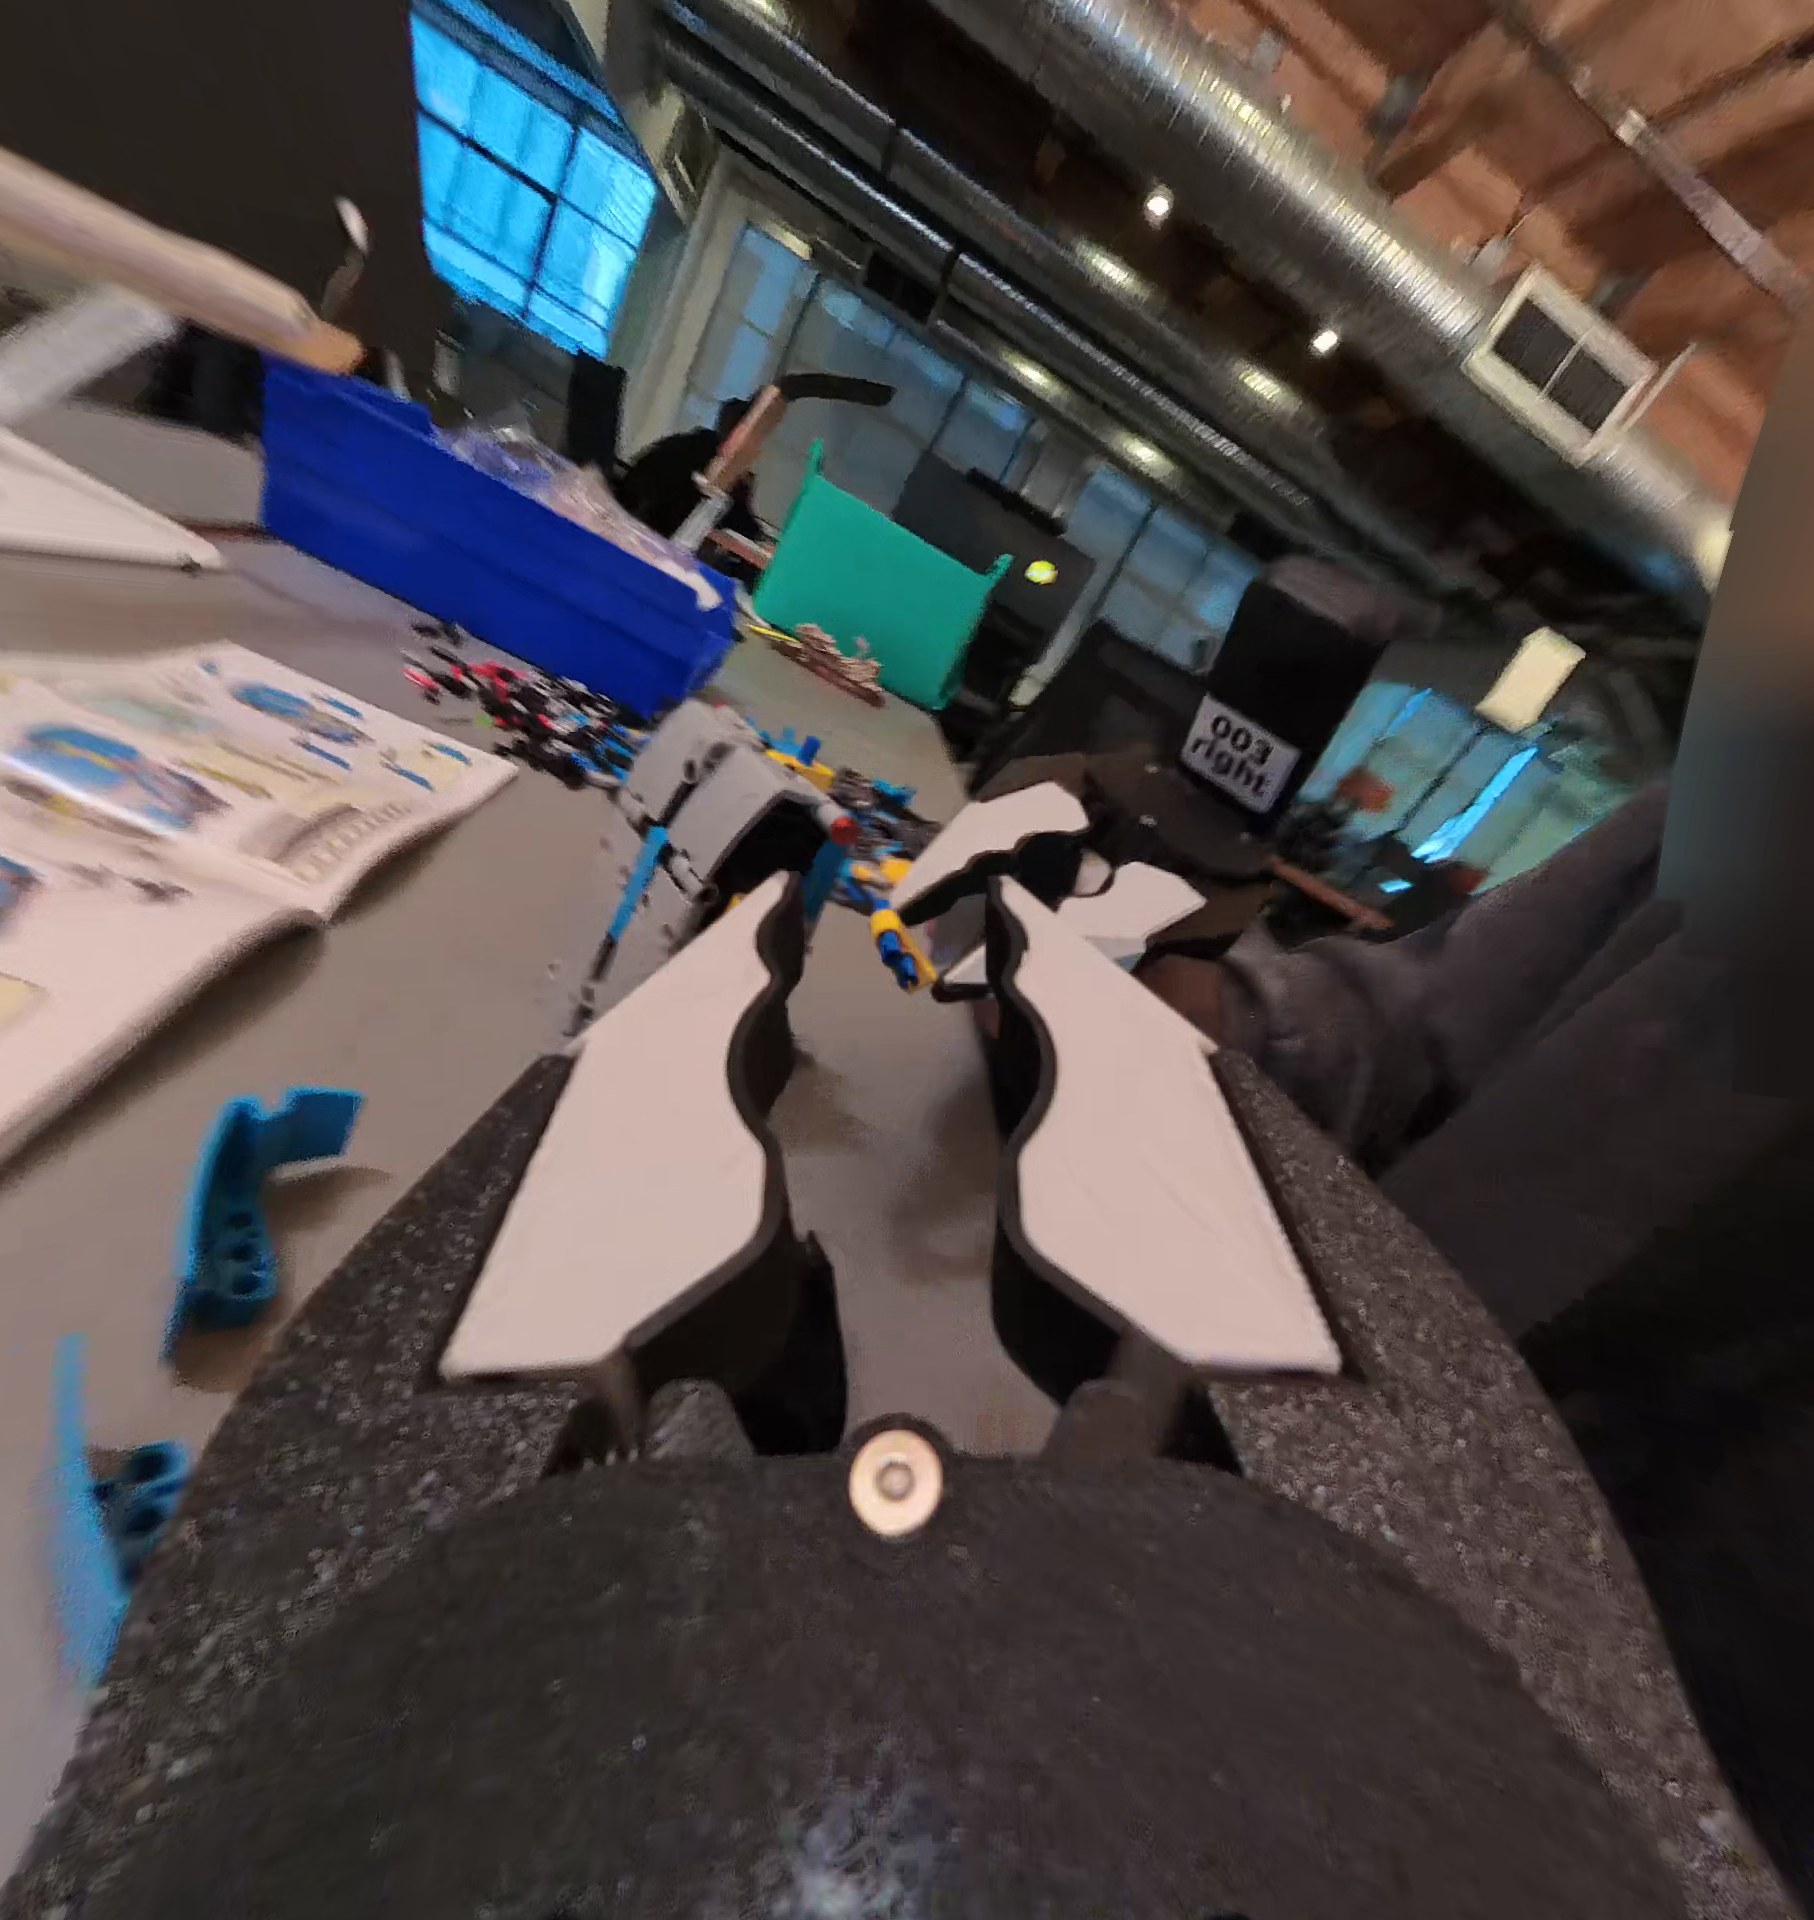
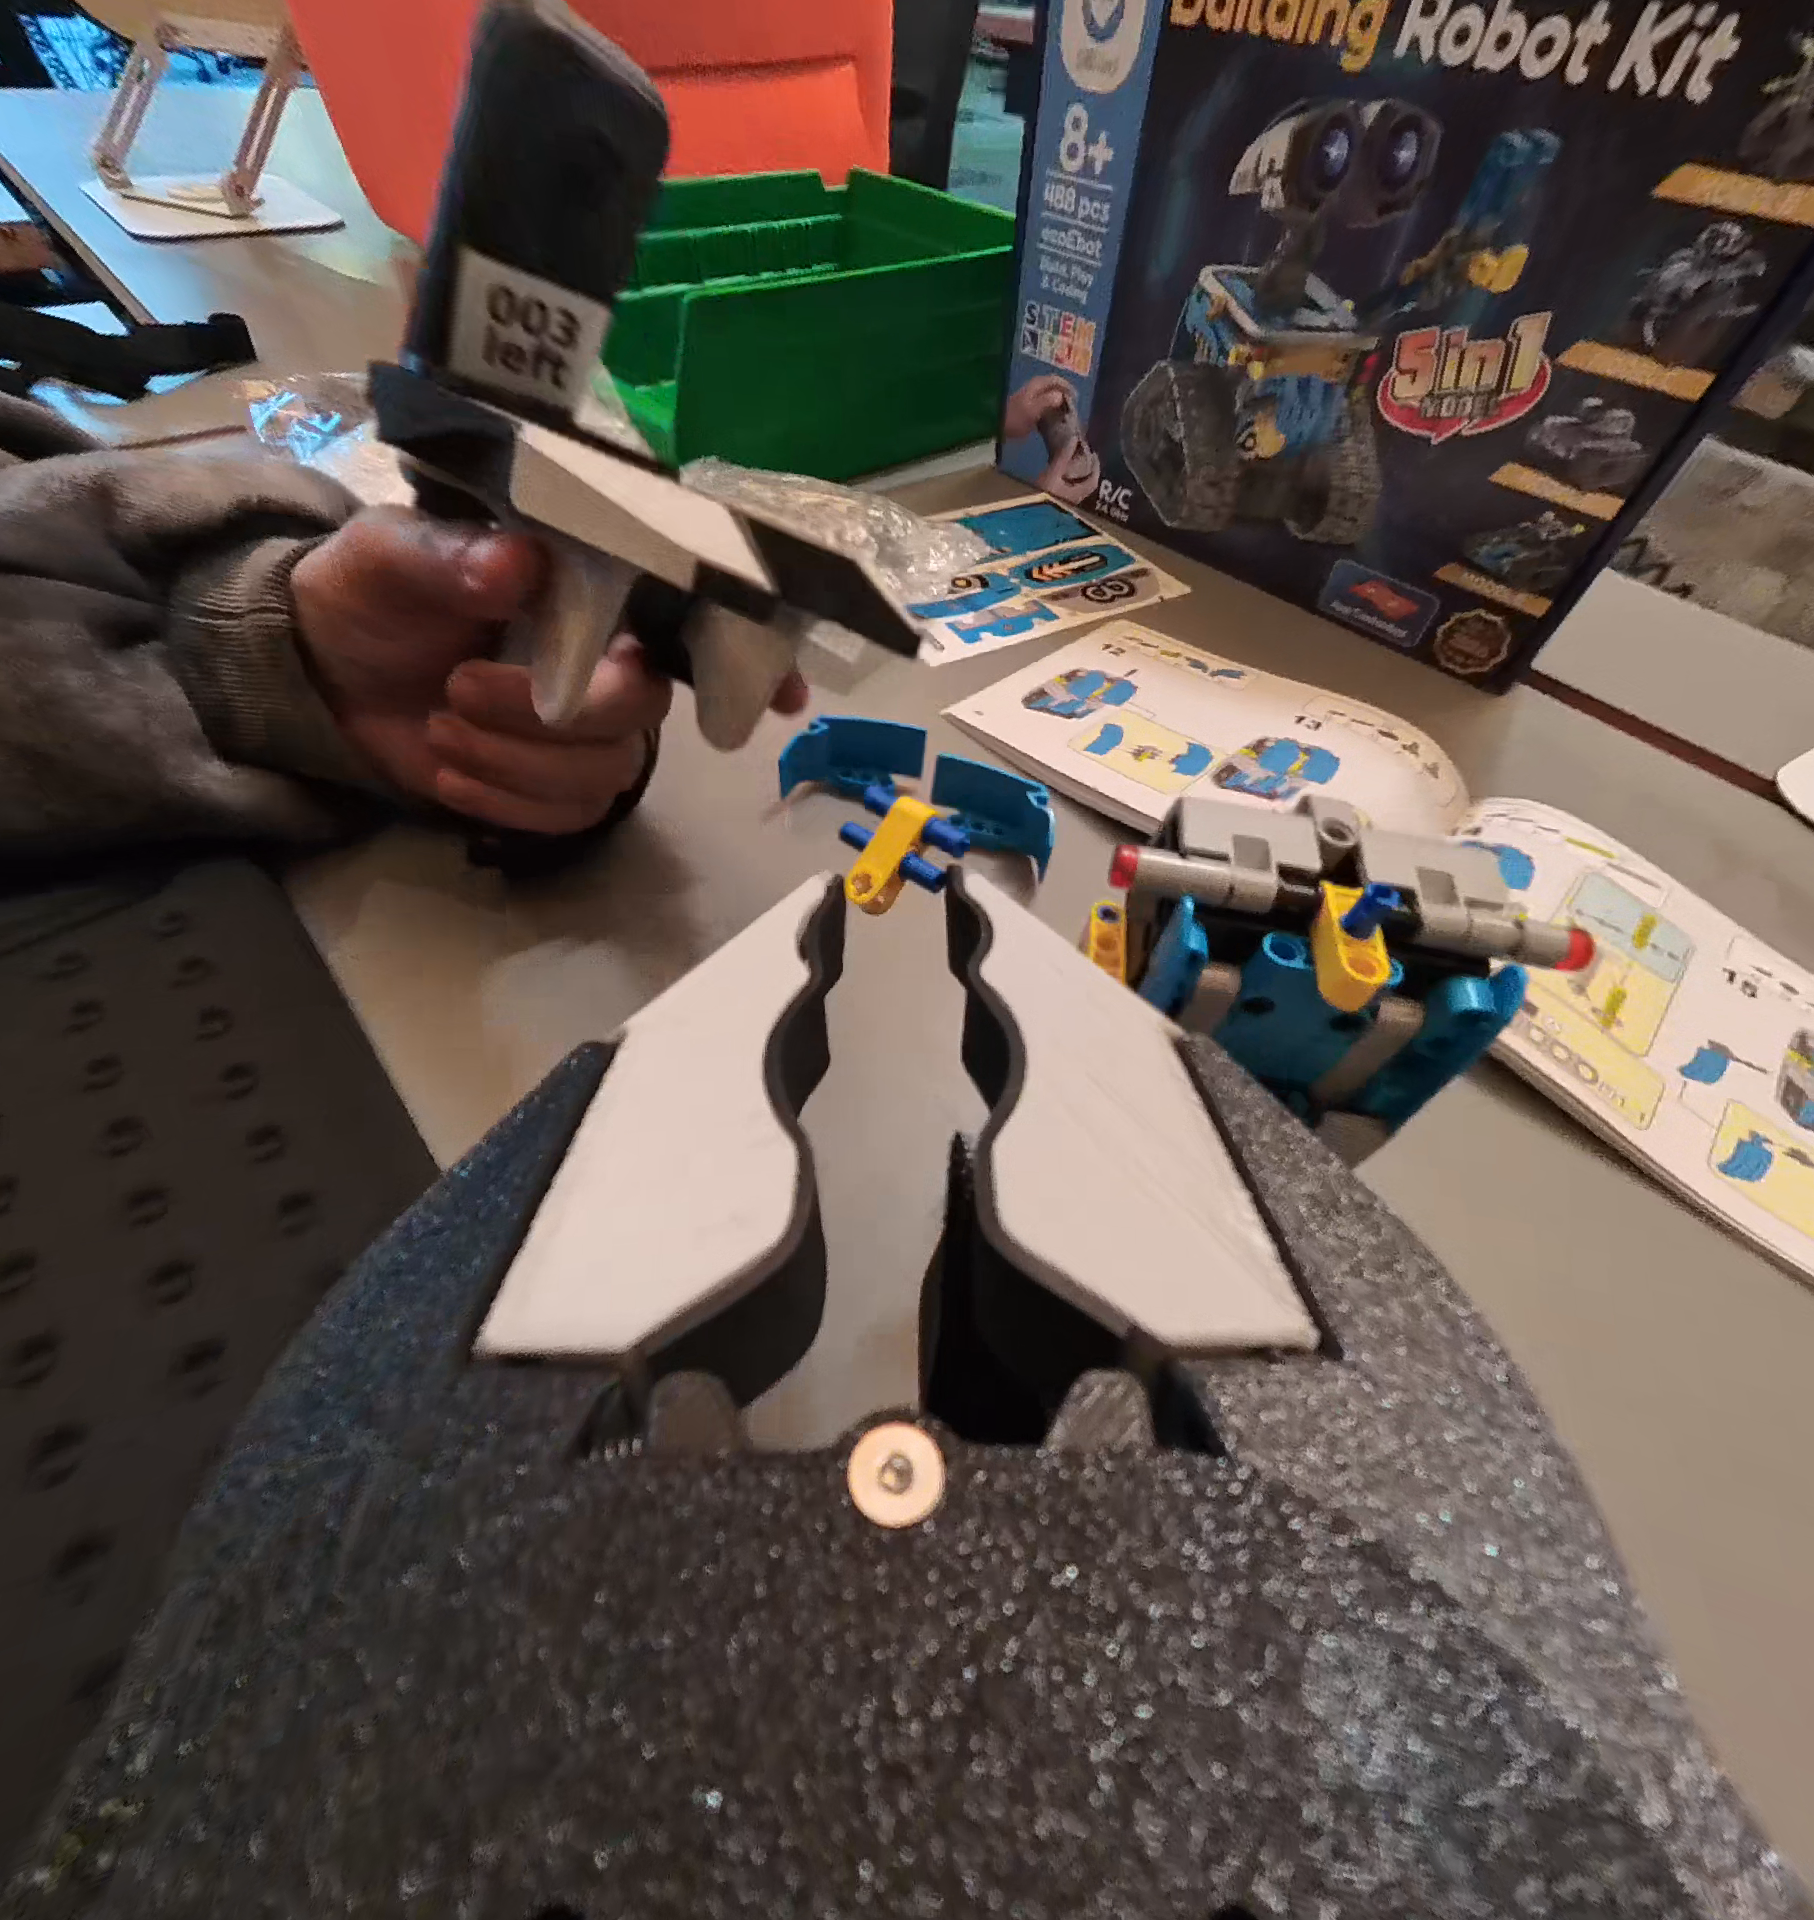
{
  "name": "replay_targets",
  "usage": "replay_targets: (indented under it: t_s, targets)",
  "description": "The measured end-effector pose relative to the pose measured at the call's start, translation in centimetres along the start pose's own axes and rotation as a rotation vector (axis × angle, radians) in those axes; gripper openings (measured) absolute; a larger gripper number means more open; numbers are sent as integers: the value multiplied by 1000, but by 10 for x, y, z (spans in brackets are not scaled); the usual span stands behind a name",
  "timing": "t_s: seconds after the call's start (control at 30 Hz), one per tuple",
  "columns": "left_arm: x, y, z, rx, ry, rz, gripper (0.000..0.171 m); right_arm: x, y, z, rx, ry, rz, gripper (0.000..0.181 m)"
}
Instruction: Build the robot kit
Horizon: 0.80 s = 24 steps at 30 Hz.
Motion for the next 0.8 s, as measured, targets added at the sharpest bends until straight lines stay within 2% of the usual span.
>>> replay_targets:
  t_s: [0.07,0.2,0.27,0.33,0.47,0.8]
  targets:
    - [-3,6,5,-9,-163,96,33,-4,0,-2,8,-19,16,19]
    - [2,34,23,-24,-479,413,26,-6,-5,-7,40,-52,63,19]
    - [14,49,27,20,-519,559,26,-6,-9,-10,67,-63,81,19]
    - [28,59,27,67,-471,655,25,-6,-13,-12,92,-71,94,19]
    - [46,60,17,157,-265,639,26,-9,-22,-20,166,-100,101,19]
    - [53,60,16,177,-192,574,25,-17,-31,-27,203,-237,211,19]
Point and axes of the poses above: each gripper's, where its closed fingertips meet, y back along the fingers, z out of its top, x = y × z across the jaws, the point moved 8 cm from there along y, back along the fingers
